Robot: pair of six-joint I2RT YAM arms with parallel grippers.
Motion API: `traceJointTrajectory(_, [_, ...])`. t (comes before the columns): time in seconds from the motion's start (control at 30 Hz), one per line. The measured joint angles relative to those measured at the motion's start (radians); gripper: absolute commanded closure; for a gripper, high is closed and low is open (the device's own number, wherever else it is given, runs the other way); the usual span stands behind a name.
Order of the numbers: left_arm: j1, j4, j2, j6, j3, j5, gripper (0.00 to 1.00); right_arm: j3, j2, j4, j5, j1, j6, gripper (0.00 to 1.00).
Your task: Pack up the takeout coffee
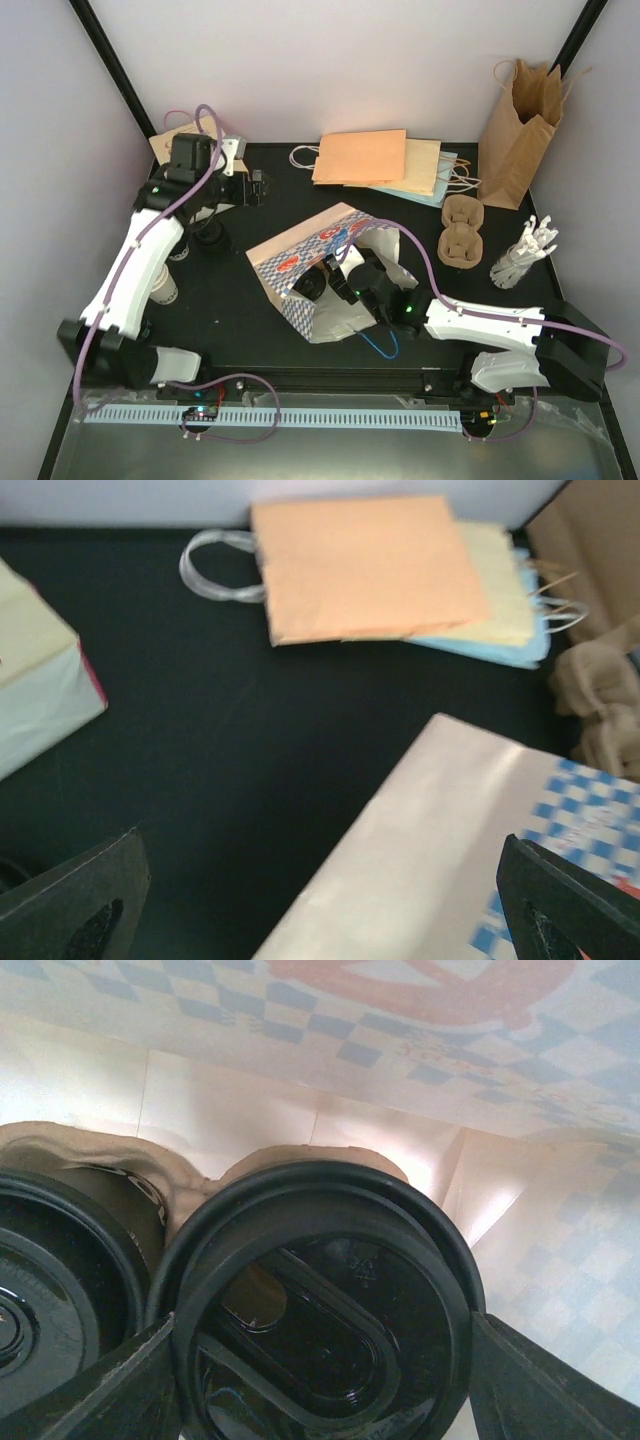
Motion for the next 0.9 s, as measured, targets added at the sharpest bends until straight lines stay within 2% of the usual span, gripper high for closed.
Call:
traceJointTrajectory(0.13, [0.048,-0.006,0.151,-0.005,0.002,0.034,0.04,-0.010,0.000,0.010,-0.002,0.000,0.000,0.47])
traceJointTrajectory(0.3, [0.060,-0.023,0.267,-0.014,0.035,0.063,0.07,-0.015,0.000,0.020,-0.003,0.000,-0.001,0.47])
traceJointTrajectory(0.57, [0.068,-0.100,0.504,-0.024,0.285,0.115,0.17,-0.037,0.000,0.047,-0.005,0.000,-0.002,0.47])
traceJointTrajectory(0.9, [0.056,-0.117,0.597,-0.028,0.290,0.206,0.22,-0.068,0.000,0.088,-0.013,-0.001,-0.002,0.47])
